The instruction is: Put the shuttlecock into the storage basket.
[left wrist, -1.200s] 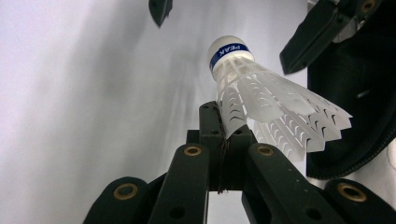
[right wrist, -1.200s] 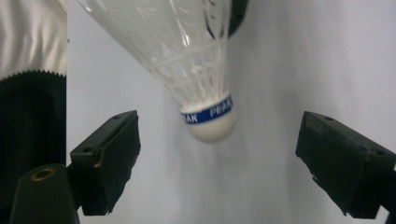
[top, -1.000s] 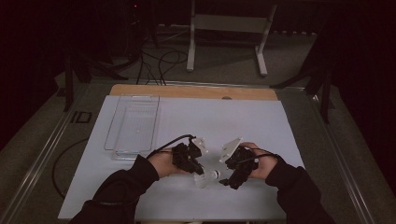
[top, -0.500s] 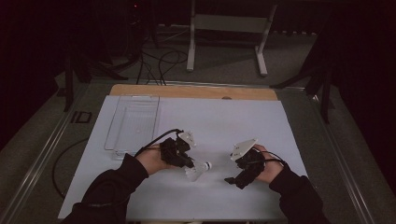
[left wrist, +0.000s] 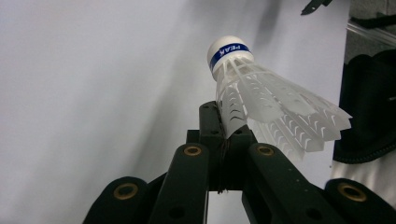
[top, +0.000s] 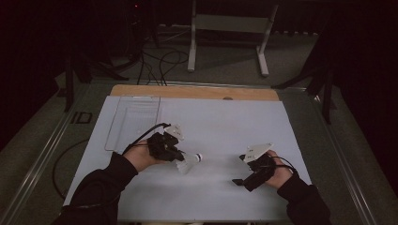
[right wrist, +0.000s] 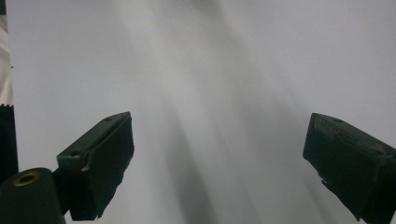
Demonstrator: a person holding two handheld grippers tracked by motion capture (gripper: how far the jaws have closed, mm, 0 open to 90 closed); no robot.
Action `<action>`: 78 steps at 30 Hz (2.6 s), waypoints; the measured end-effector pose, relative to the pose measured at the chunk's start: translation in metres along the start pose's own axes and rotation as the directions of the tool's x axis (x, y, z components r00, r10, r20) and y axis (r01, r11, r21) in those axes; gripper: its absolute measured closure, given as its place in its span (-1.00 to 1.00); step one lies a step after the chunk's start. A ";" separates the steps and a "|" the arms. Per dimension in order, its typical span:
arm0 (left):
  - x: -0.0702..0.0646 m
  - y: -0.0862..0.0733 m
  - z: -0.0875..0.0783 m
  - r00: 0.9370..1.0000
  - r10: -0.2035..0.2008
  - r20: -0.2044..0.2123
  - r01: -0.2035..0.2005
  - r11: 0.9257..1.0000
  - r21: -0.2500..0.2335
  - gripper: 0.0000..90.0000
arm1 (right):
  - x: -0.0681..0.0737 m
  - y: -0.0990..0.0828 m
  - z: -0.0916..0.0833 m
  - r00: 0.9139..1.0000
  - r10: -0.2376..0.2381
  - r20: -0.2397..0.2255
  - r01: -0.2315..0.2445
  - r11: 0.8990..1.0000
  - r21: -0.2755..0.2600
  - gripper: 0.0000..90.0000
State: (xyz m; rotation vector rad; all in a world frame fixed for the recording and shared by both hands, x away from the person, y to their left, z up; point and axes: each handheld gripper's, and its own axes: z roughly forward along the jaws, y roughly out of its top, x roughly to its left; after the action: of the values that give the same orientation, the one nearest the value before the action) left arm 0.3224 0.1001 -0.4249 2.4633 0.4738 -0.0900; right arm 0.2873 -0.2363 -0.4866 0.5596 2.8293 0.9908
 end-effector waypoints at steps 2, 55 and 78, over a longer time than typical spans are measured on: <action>0.001 -0.001 -0.004 1.000 -0.006 -0.016 0.006 1.000 -0.002 0.99 | -0.002 -0.004 0.000 1.000 -0.002 -0.009 0.002 1.000 -0.011 -0.81; 0.046 -0.070 -0.076 0.914 -0.263 -0.308 0.210 0.958 -0.195 0.99 | 0.002 -0.057 -0.003 0.986 0.161 0.033 -0.153 0.974 -0.165 -0.80; 0.077 -0.073 -0.058 0.731 -0.465 -0.500 0.355 0.884 -0.304 0.99 | 0.003 -0.057 -0.003 0.987 0.162 0.019 -0.156 0.973 -0.169 -0.80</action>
State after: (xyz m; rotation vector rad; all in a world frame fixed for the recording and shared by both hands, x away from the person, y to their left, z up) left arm 0.3651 0.2129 -0.4328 2.1186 1.2297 0.4992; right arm 0.2662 -0.2783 -0.5198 0.7849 2.6733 1.2196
